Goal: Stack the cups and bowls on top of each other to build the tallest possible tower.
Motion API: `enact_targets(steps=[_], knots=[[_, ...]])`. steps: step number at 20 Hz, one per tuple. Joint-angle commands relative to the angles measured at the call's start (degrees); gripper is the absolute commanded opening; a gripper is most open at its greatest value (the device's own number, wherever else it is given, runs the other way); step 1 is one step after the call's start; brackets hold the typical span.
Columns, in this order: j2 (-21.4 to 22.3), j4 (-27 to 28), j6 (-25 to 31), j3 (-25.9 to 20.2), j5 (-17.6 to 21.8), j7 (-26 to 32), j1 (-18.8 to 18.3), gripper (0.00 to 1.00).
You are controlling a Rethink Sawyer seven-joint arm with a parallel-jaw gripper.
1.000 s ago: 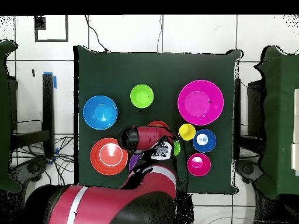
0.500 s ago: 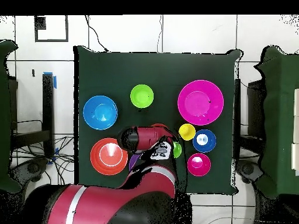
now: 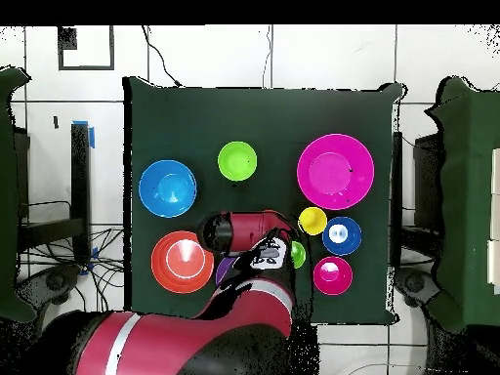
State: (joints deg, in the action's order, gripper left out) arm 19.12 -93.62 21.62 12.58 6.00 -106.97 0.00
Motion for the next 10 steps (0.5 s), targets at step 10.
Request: enact_targets(steps=[10], knots=[[8.1, 3.1, 1.3, -4.8, 3.1, 0.0, -1.1, 0.0]])
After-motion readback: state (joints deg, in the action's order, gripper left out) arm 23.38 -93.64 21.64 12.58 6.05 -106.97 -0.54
